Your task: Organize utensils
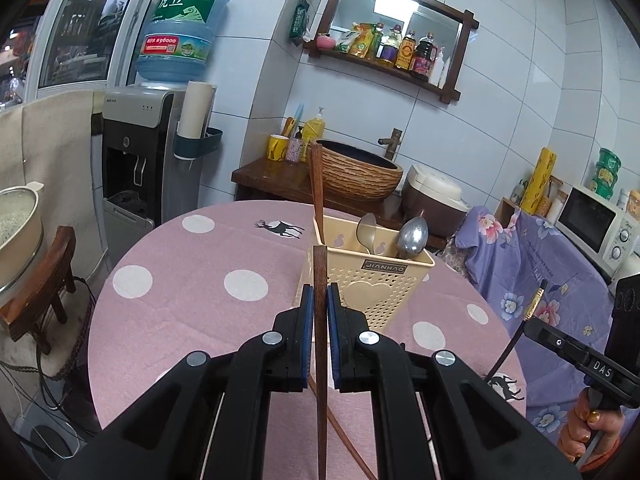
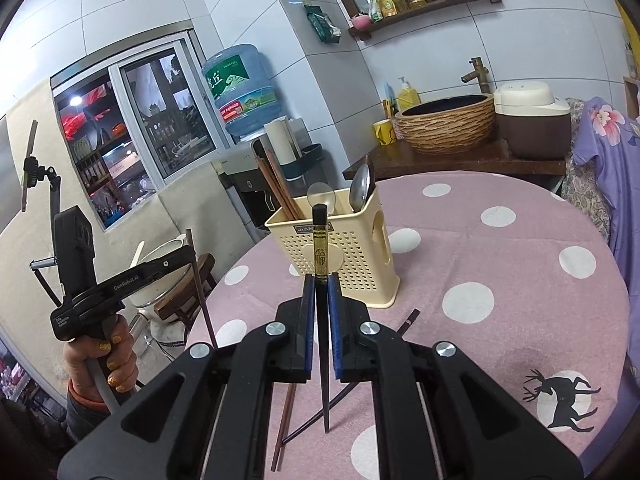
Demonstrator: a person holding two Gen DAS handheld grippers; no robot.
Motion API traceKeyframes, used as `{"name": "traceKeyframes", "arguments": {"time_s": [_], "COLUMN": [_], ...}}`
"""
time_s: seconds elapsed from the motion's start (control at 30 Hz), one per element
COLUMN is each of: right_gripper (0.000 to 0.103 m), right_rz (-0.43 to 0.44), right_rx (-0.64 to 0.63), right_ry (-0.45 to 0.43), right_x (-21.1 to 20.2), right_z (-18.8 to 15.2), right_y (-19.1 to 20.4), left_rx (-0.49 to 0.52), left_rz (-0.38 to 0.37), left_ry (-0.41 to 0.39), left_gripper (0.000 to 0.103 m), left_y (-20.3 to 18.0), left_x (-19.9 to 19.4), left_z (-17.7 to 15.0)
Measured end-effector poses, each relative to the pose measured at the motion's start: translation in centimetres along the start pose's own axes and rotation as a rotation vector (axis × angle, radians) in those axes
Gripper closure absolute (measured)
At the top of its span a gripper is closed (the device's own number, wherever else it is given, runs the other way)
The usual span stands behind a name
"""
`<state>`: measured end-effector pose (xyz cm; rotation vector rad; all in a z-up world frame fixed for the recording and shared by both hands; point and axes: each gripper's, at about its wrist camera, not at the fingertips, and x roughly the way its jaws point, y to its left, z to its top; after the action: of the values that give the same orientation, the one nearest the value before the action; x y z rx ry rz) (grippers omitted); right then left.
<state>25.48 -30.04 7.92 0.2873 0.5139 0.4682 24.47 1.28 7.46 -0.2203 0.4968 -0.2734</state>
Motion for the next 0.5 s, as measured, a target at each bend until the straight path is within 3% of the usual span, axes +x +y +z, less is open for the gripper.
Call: {"name": "traceKeyframes", "arguments": {"time_s": [0.5], "right_gripper": [0.096], "right_rz": [0.023], "right_rx": [-0.044], "right_ry": [-0.009], "right_x": [0.7], "right_z": [2.0], "right_y": [2.2], "left_rx": [0.0], "left_rz": [-0.03], "left_ry": [-0.044], "left_gripper": [0.095], "left_y": [-0.1], "left_x": [-1.3], "left_z": [1.7]}}
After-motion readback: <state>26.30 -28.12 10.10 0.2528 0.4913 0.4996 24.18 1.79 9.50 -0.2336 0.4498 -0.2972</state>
